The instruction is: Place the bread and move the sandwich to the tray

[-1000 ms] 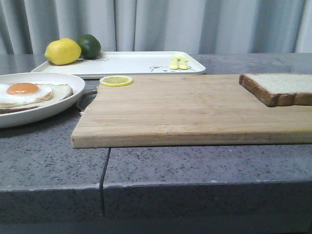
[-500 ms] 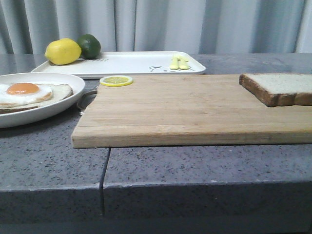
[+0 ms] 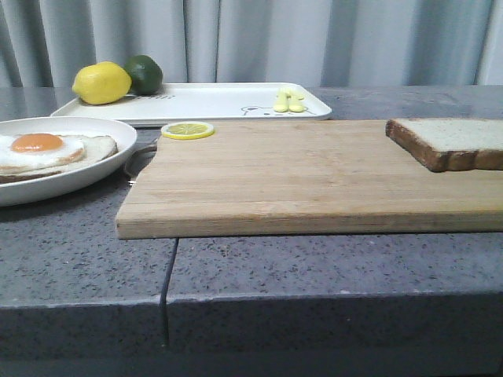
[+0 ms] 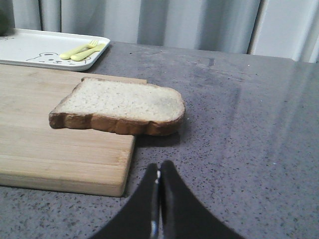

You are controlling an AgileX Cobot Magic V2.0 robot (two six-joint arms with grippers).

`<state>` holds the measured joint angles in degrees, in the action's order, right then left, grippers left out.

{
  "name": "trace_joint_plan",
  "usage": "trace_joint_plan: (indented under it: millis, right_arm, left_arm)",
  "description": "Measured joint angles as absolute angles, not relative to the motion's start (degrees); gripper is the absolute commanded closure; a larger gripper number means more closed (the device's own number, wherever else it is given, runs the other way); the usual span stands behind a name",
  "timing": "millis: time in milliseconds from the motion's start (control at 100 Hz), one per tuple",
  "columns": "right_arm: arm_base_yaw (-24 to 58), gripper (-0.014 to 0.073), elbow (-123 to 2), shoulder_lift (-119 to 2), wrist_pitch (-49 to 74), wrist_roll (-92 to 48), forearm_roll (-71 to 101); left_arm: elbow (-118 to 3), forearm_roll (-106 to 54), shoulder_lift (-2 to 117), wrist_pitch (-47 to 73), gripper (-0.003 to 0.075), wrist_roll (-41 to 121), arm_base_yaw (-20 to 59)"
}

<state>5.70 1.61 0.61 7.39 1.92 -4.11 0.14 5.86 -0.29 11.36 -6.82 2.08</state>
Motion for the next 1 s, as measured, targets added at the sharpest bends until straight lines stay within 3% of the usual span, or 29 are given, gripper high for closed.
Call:
trace_joint_plan:
  millis: [280,450,670,1000]
  right_arm:
    - [5.70,0.0660,1.61,0.61,2.84,2.05,-2.90]
    - [5.70,0.0660,-2.56,0.61,7.32,2.59,2.73]
    - [5.70,0.0660,-14.84,-2.58,17.87,2.59,4.12]
    - [5.70,0.0660,-33.36,-19.96,33.75,2.59,4.15]
  left_arm:
    - [0.04,0.00,-0.29,10.21,0.0740,-6.82,2.08]
    - [-2.83,-4.28,-0.29,11.56,0.0740,-6.82,2.08]
    - [-17.03,-6.81,4.03,19.46,0.0740,-6.82,2.08]
    - [-40.71,-9.73,26.19,39.04,0.0739,-6.82,2.08]
